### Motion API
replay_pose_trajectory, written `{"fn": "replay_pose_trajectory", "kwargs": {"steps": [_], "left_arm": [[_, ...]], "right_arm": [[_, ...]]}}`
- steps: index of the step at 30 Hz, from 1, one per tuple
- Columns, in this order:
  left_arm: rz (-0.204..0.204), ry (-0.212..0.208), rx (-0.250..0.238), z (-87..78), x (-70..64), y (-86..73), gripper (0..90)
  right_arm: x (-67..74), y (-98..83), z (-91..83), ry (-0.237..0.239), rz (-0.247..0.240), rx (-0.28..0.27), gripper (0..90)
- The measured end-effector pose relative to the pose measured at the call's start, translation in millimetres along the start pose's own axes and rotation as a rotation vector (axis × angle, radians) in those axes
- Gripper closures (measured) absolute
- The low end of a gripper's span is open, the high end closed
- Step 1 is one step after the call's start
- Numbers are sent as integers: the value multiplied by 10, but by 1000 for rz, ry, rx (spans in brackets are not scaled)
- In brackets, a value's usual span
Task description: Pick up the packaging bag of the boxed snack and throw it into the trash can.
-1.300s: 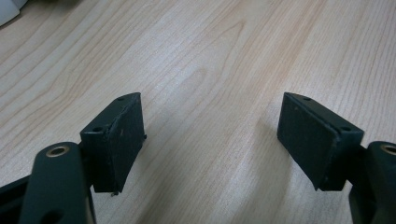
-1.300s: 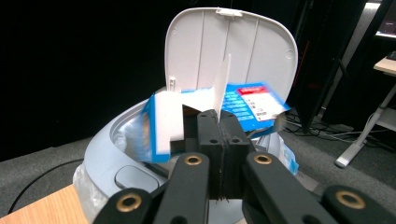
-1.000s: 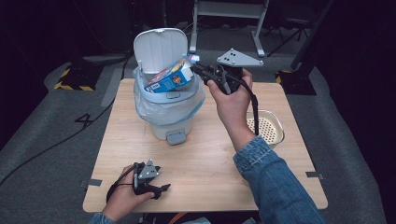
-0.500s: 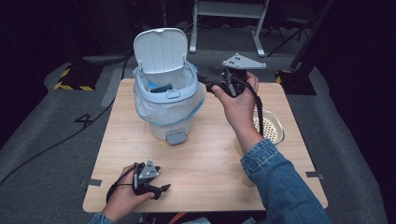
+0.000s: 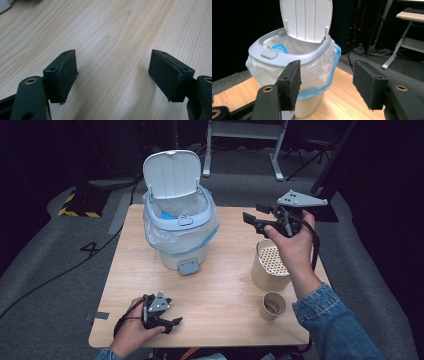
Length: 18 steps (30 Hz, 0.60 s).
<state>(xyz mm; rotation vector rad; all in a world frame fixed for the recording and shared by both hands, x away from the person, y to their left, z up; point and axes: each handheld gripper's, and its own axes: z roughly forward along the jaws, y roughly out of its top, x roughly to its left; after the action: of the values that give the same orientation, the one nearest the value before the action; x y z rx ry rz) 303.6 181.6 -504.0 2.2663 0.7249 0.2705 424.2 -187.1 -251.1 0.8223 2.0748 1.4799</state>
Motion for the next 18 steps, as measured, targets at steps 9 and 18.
{"fn": "replay_pose_trajectory", "kwargs": {"steps": [9,18], "left_arm": [[-15,12,-9,-10,16,-5,295],[-35,9,-19,-21,18,-5,340]], "right_arm": [[-65,-225,-421,15,-10,30,393],[-114,-506,-744,13,-3,61,389]]}}
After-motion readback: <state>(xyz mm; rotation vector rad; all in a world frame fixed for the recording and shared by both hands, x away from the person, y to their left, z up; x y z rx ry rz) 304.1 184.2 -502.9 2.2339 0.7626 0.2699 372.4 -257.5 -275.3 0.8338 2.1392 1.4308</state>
